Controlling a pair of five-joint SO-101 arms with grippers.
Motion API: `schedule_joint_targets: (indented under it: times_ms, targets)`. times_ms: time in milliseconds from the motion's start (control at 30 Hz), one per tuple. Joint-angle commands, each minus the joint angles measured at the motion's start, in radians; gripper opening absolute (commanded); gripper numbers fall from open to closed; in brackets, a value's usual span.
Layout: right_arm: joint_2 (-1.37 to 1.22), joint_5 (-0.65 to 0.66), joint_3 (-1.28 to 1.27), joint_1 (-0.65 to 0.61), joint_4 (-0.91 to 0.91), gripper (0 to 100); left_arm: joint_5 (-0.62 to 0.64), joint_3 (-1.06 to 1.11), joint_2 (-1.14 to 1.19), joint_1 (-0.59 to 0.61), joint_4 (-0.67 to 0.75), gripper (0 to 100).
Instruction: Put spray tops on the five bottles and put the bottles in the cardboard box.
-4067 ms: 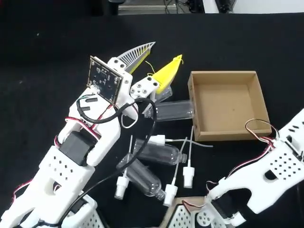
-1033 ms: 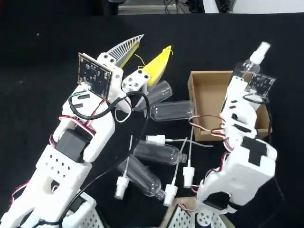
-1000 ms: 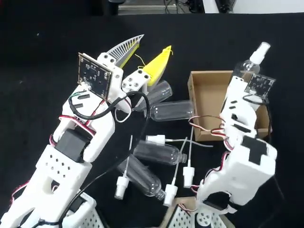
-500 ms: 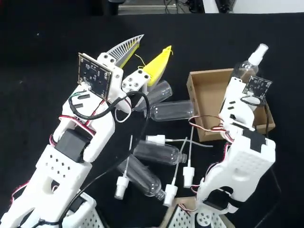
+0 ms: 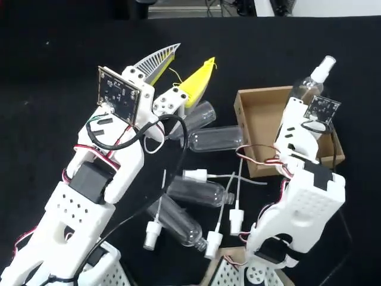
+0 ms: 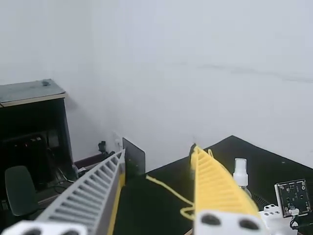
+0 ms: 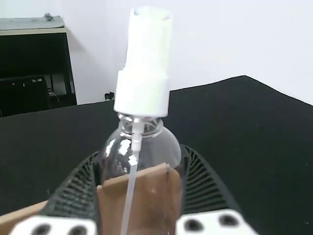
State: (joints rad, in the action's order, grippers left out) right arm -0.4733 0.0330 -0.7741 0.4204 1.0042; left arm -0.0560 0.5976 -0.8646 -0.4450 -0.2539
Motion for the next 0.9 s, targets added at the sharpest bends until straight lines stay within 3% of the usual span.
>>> schedule_joint_targets:
  times_ms: [0, 133, 567, 733, 867]
  targets:
    - [0.004, -0.005, 0.041, 0.005, 0.028, 8.6, -0.002, -0.03, -0.009, 0.008, 0.023, 20]
    - [0.005, -0.002, 0.007, -0.028, 0.032, 17.2, -0.002, -0.03, -0.008, 0.008, 0.023, 20]
    - [0.005, -0.002, -0.005, -0.058, 0.034, 18.2, -0.002, -0.028, -0.009, 0.008, 0.023, 20]
    - [0.005, -0.002, -0.008, -0.06, 0.031, 29.2, -0.002, -0.028, -0.009, 0.008, 0.023, 20]
    - [0.01, -0.002, -0.008, -0.06, 0.031, 30.4, -0.002, -0.028, -0.009, 0.007, 0.023, 20]
